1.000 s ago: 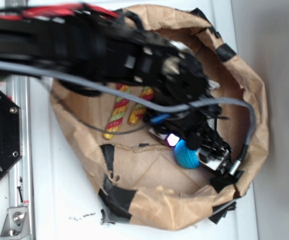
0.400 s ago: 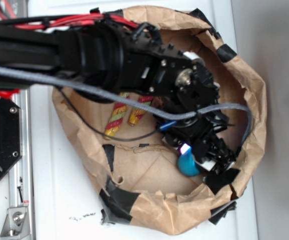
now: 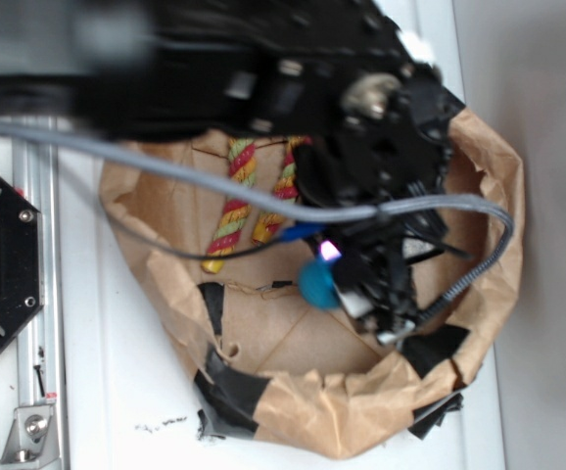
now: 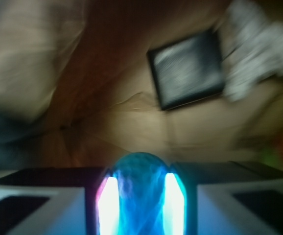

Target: Grab the blue ball.

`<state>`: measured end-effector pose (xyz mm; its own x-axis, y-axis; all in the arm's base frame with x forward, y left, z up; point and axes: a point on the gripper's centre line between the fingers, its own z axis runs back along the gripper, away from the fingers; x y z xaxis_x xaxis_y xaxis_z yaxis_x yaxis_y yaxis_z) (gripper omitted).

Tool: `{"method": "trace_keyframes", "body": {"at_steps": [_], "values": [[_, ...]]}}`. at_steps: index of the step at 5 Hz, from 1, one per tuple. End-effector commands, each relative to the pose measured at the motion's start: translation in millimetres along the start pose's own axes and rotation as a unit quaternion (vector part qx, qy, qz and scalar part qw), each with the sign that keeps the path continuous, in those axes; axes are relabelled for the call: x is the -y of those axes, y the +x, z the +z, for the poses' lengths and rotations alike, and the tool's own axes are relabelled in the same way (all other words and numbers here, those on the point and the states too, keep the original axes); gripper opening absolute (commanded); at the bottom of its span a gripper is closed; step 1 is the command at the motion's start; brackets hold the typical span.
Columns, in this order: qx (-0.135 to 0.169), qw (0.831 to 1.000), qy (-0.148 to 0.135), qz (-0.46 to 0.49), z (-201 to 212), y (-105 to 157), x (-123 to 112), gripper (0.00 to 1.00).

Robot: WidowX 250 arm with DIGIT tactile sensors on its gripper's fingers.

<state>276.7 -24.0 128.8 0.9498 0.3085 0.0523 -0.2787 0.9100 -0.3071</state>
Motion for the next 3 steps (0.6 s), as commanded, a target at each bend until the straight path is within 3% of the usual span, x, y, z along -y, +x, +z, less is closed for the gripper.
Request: {"method": "trace_keyframes", "body": {"at_steps": [1, 2, 3], "values": [[0.102, 0.966, 0.223, -0.087, 71.9, -30.3, -23.6, 0.0], [0.122, 0.953, 0.257, -0.101, 69.7, -31.9, -29.9, 0.0], [0.118, 0.955, 0.251, -0.104, 66.4, -30.1, -31.4, 0.0]]}}
